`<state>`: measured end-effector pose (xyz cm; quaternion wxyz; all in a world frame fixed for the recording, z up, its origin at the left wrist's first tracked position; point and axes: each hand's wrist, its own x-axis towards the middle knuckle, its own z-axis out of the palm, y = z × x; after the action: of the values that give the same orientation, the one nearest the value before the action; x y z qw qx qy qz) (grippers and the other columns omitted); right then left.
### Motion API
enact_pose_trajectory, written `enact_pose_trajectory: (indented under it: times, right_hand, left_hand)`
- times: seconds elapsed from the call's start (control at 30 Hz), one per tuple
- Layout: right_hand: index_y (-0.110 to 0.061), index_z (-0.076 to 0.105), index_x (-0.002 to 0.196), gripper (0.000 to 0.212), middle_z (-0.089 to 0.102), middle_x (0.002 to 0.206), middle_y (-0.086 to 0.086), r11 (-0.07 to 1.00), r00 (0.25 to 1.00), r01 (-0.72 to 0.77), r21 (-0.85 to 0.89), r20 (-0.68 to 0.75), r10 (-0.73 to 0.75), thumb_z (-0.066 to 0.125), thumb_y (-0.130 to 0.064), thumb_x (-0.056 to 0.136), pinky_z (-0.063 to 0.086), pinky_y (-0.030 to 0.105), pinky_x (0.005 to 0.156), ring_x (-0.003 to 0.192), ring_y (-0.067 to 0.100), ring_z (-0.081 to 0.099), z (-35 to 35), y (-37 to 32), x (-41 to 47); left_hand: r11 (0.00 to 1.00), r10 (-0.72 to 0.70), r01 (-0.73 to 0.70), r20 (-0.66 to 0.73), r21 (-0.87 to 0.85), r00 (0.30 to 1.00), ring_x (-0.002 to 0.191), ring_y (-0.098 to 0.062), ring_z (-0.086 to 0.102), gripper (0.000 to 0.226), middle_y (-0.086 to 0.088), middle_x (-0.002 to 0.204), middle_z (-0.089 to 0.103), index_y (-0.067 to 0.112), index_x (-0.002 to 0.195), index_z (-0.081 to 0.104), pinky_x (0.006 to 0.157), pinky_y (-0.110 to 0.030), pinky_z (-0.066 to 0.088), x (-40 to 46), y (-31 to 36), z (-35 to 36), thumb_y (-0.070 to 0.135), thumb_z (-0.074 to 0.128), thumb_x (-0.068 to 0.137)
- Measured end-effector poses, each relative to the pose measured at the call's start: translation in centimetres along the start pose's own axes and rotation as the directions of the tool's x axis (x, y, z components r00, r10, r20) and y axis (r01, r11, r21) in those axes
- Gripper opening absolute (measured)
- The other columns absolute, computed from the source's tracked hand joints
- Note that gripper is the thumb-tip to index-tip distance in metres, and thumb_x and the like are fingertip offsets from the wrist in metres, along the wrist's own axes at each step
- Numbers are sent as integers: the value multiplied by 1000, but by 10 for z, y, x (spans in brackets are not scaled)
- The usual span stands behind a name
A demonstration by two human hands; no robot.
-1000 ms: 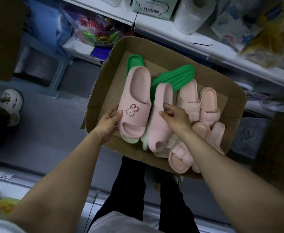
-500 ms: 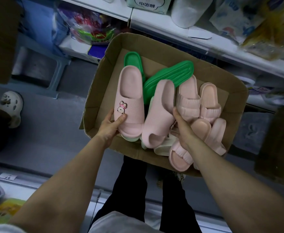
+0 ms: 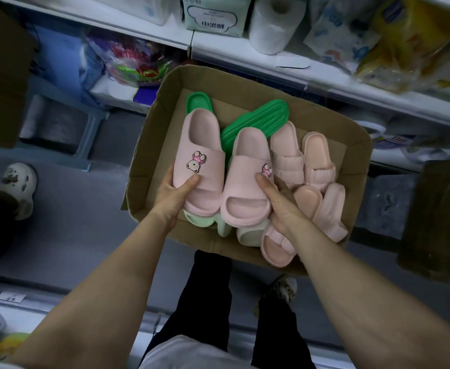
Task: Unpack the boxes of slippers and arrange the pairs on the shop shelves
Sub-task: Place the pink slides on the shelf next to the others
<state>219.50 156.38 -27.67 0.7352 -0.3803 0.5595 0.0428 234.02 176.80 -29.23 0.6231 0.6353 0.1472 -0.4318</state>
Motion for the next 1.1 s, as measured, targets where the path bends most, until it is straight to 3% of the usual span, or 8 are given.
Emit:
enact_pose_trajectory:
  times: [0.07, 0.27, 0.5, 0.6, 0.67, 0.77, 0.93, 1.1]
  right_hand:
    - [-27, 55, 133, 85, 68, 128, 0, 998, 998, 61, 7, 13, -61, 94, -40, 59, 54, 40, 100, 112, 17, 68, -3, -3, -8]
    - [-47, 57, 129, 95, 59, 138, -9, 977, 978, 209, -41, -1, -209, 95, -61, 43, 48, 42, 108, 123, 15, 60, -56, -14, -48]
    - [-30, 57, 137, 84, 66, 130, -5, 888, 902, 432, 158, -87, -423, 92, -30, 61, 54, 35, 99, 114, 10, 66, -181, -29, -140]
    - [-25, 50, 144, 83, 64, 134, -2, 830, 857, 516, 211, -132, -499, 84, -21, 68, 55, 34, 95, 115, 13, 65, -244, -43, -187]
    - [-21, 45, 149, 85, 63, 134, 1, 779, 805, 593, 206, -166, -569, 82, -17, 73, 55, 36, 96, 117, 17, 64, -288, -55, -219]
    - [-19, 42, 150, 77, 64, 129, -1, 681, 710, 704, 202, -212, -671, 77, -8, 81, 56, 38, 97, 115, 17, 65, -348, -72, -269]
    - [-22, 42, 150, 89, 63, 136, 2, 493, 543, 837, 237, -254, -800, 83, -17, 72, 58, 38, 93, 119, 19, 65, -435, -106, -342]
    - [-22, 43, 149, 98, 64, 137, -1, 302, 383, 915, 268, -340, -859, 86, -24, 61, 57, 28, 87, 120, 15, 65, -490, -156, -395]
  left_hand:
    - [997, 65, -64, -2, 46, 998, 116, -18, 65, 80, 4, 126, 68, 33, 137, 52, 99, -39, 54, -11, 2, 9, 36, 91, 67]
    - [980, 192, -193, 34, 47, 981, 113, -10, 64, 82, 7, 125, 67, 30, 143, 46, 96, -29, 54, -62, -2, 60, 26, 84, 70]
    - [938, 324, -345, 261, 38, 910, 123, -15, 60, 87, -3, 139, 60, 18, 151, 39, 98, -29, 52, -144, -18, 178, 17, 82, 75]
    - [917, 366, -397, 335, 26, 868, 128, -19, 57, 87, 1, 139, 60, 27, 146, 43, 106, -40, 48, -182, -22, 241, 25, 85, 70]
    - [907, 385, -421, 388, 8, 837, 129, -17, 56, 94, 4, 140, 60, 31, 146, 43, 110, -44, 44, -207, -23, 283, 32, 90, 65]
    - [876, 434, -481, 506, -43, 745, 122, -14, 61, 80, 12, 125, 68, 34, 139, 45, 104, -36, 49, -251, -19, 348, 20, 82, 70]
    - [806, 499, -583, 645, -101, 579, 131, -23, 55, 100, 0, 144, 57, 25, 153, 35, 110, -48, 44, -321, 0, 442, 28, 86, 67]
    - [759, 535, -628, 712, -170, 455, 130, -22, 55, 107, 4, 143, 58, 29, 156, 27, 112, -54, 40, -379, 38, 522, 25, 86, 67]
